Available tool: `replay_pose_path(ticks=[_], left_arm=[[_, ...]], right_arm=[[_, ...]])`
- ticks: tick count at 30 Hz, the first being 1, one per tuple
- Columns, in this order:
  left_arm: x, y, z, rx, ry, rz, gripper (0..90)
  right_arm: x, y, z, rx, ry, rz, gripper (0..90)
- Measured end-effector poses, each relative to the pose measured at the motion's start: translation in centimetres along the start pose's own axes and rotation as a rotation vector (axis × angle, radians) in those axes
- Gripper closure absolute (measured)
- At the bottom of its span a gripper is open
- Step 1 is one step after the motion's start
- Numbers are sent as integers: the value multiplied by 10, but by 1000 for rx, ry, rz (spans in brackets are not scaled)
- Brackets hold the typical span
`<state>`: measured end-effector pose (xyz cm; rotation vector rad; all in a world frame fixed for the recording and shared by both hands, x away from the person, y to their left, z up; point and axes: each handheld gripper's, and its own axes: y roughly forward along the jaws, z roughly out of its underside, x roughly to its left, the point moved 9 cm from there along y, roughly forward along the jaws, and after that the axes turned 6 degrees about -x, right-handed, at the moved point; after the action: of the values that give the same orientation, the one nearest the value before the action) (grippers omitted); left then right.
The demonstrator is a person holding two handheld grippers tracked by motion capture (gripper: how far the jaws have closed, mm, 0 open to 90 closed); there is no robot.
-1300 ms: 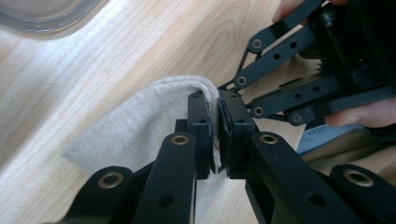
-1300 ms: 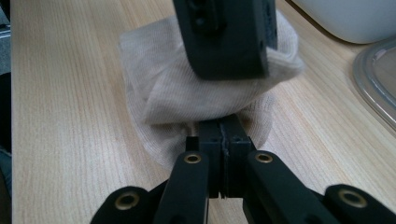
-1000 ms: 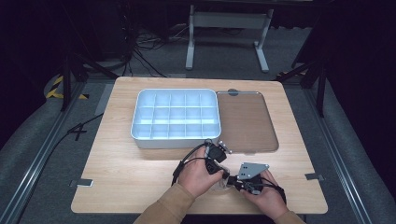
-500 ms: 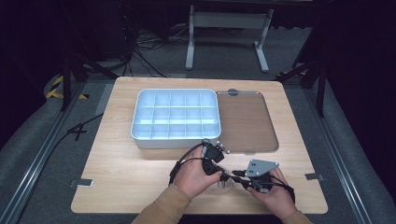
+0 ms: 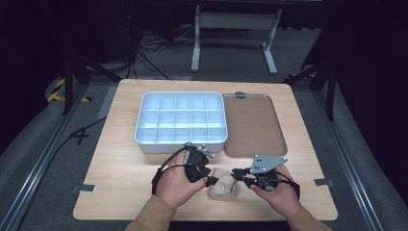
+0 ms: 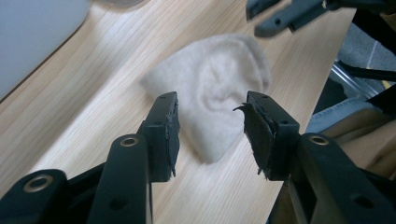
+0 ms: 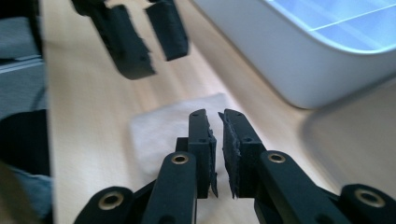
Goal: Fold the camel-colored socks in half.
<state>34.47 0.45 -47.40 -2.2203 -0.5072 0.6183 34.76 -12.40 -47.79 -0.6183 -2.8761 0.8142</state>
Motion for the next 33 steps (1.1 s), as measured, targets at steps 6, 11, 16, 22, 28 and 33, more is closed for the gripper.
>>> replay_pose_path(ticks=[6, 11, 16, 22, 28, 33], left_arm=[[5, 3, 14, 51, 6, -20, 583], [3, 13, 22, 102, 21, -8, 657], [3, 26, 32, 199, 29, -12, 794], [-4, 33, 33, 242, 57, 27, 815], [-10, 33, 30, 251, 63, 42, 829], [-9, 26, 13, 147, 90, 22, 828]], right_arm=[[14, 16, 0, 37, 6, -55, 834], [17, 22, 3, 71, 10, -57, 834], [12, 20, 11, 97, 17, -37, 834], [11, 14, 15, 112, 30, -27, 831], [10, 10, 23, 138, 34, -23, 823], [10, 7, 25, 138, 27, -16, 816]])
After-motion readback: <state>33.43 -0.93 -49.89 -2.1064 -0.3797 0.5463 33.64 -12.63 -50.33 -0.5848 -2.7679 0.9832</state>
